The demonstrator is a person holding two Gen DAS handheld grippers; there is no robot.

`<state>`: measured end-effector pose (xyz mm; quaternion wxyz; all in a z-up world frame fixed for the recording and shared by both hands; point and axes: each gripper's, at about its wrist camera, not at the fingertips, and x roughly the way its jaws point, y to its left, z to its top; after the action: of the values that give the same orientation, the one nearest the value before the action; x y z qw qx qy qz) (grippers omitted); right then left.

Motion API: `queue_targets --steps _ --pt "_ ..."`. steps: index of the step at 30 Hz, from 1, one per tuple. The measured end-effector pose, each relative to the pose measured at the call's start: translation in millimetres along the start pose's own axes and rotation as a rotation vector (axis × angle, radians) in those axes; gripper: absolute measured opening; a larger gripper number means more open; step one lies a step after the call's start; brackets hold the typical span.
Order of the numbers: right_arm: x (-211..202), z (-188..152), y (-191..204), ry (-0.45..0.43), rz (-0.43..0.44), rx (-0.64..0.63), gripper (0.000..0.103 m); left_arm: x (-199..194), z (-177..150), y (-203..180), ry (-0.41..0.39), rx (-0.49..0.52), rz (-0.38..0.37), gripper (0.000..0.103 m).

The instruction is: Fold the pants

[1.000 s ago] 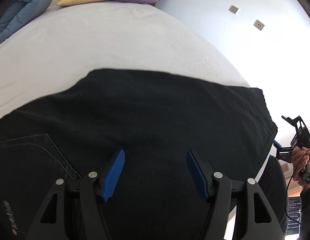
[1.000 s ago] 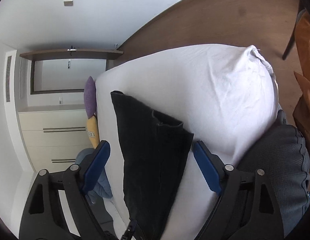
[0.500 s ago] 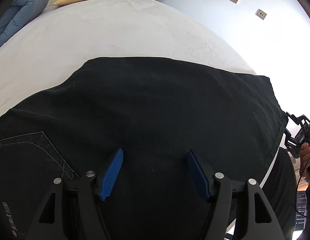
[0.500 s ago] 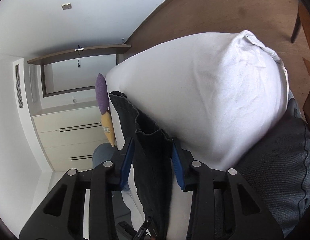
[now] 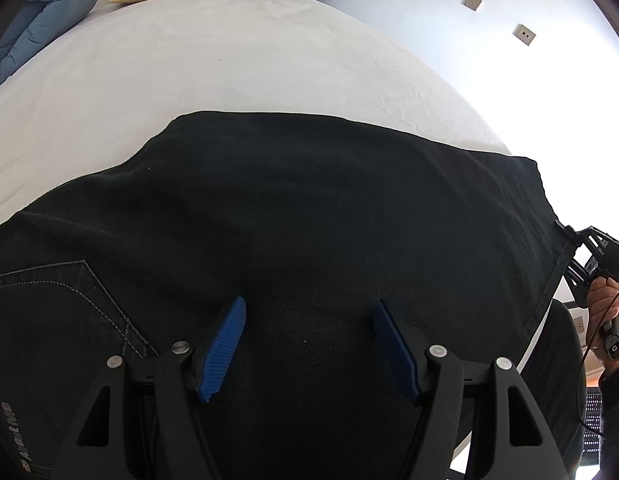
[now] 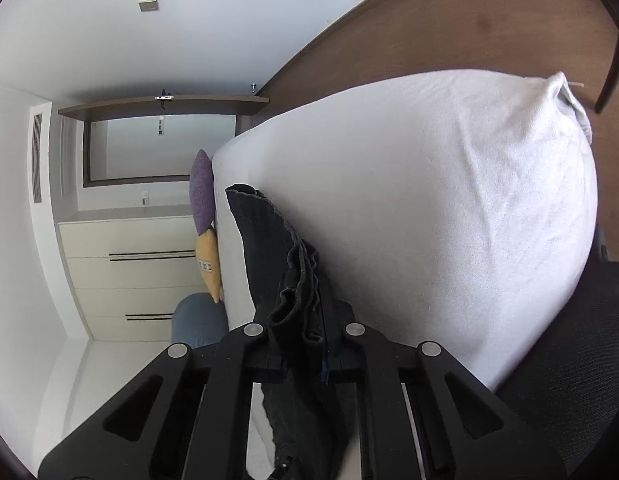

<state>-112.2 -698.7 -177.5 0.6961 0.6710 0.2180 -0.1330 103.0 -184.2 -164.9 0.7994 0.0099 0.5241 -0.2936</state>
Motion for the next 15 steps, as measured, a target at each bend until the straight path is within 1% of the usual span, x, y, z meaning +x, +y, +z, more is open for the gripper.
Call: queue_targets --steps 2,4,6,8,9,10,11,12,13,14,15 --pt "-0.5 -2.6 11.9 -0.02 -0.042 -0.047 0.009 -0.4 -0.2 1.2 -0.003 -0.002 -0.007 0.068" --pt "-0.6 -7.5 35.2 -0.039 -0.085 -0.118 0.008 -1.1 -1.2 2.3 -0.007 -0.004 -0.013 0.068" --pt "2.9 -21.4 72.8 -0.051 -0.137 -0.246 0.008 -1.9 -2.2 4.6 -0.015 -0.014 -0.024 0.068" --pt "12.9 -50.5 115.3 -0.039 -0.199 -0.455 0.008 -2.5 -2.9 8.2 -0.023 -0.029 -0.039 0.068" --pt "18.7 -69.3 134.1 -0.028 -0.228 -0.571 0.008 -3.0 -3.1 10.4 -0.026 -0.036 -0.047 0.068" --pt "30.4 -101.2 157.6 -0.008 -0.267 -0.748 0.008 -3.9 -3.5 13.0 -0.03 -0.046 -0.057 0.068" --pt "40.8 -134.2 173.6 0.016 -0.305 -0.918 0.008 -4.6 -3.8 14.9 -0.032 -0.054 -0.064 0.068" --pt "55.4 -174.1 186.4 0.047 -0.351 -1.114 0.008 -5.3 -4.2 17.1 -0.035 -0.062 -0.073 0.068" --pt "62.9 -207.4 189.2 0.078 -0.391 -1.275 0.008 -6.2 -4.5 19.9 -0.038 -0.072 -0.083 0.068" --pt "80.9 -253.5 183.9 0.122 -0.458 -1.491 0.008 -6.9 -4.7 22.0 -0.04 -0.081 -0.09 0.068" --pt "98.0 -289.8 170.4 0.164 -0.519 -1.654 0.008 -7.9 -5.0 24.4 -0.044 -0.092 -0.099 0.068"
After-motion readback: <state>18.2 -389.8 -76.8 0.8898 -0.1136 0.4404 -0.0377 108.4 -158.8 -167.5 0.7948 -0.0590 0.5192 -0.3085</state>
